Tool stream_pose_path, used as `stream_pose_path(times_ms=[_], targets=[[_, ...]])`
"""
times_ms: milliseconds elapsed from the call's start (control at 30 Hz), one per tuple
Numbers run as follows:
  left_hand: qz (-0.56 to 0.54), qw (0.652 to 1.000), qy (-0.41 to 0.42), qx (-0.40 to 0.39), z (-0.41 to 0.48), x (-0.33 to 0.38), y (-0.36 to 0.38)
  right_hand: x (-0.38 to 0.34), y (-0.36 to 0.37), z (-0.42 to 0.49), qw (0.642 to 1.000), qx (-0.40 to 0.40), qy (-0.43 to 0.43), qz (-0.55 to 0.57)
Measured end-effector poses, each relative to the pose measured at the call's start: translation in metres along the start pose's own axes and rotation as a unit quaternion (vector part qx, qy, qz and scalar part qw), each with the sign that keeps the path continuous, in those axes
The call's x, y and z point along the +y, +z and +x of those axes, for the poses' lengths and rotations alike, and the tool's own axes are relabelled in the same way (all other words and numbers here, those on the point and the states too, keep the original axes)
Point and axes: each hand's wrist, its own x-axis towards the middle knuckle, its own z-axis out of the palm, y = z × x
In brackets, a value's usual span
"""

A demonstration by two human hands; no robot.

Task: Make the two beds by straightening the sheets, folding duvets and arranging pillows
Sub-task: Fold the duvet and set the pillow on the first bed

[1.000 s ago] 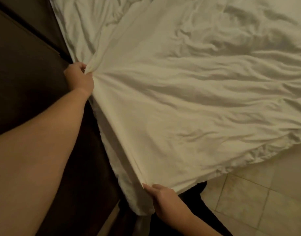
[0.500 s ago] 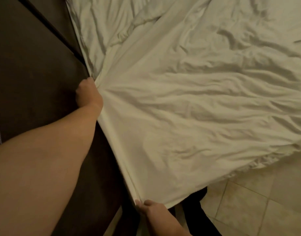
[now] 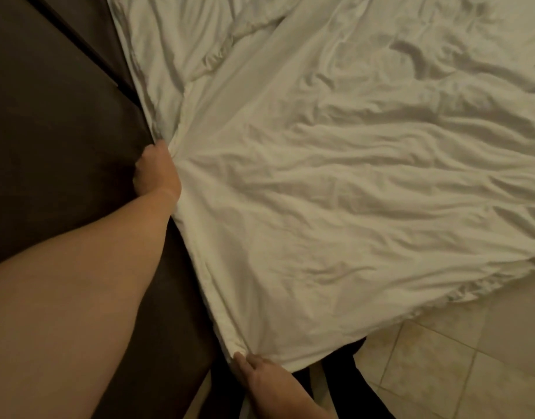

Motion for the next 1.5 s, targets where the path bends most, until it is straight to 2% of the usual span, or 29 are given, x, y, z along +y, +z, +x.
stream_pose_path(times_ms=[333,533,867,1067,1133,1200,1267,1333,1400,1500], targets=[[-0.032,0.999,0.004,-0.008,-0.010,-0.003,0.019,0.008,0.008,-0.001,0.998,0.026,-0.059,-0.008],[-0.039,0.999,0.001,-0.009,-0.012,-0.006,0.022,0.009,0.017,0.002,0.997,0.033,-0.059,-0.034],[-0.039,0.999,0.000,-0.007,-0.022,-0.003,0.014,0.009,0.026,0.003,0.999,0.044,-0.021,-0.010],[-0.043,0.999,-0.008,0.010,-0.026,-0.003,0.015,0.011,0.028,0.000,0.999,0.023,-0.035,-0.018],[-0.019,0.999,0.011,0.043,-0.029,0.001,0.015,0.008,0.015,-0.004,0.996,0.066,-0.057,-0.014],[-0.010,0.996,0.062,0.060,-0.033,0.009,0.016,0.009,0.001,-0.008,0.975,0.190,-0.101,-0.061],[-0.024,0.992,0.122,0.023,-0.041,0.020,0.022,0.014,-0.014,-0.013,0.942,0.313,-0.074,-0.101],[-0.048,0.987,0.149,-0.046,-0.053,0.029,0.031,0.023,-0.026,-0.016,0.927,0.353,0.027,-0.124],[-0.061,0.983,0.129,-0.117,-0.068,0.028,0.044,0.038,-0.031,-0.015,0.935,0.313,0.093,-0.135],[-0.034,0.978,0.093,-0.182,-0.090,0.009,0.066,0.059,-0.032,-0.011,0.959,0.227,0.098,-0.135]])
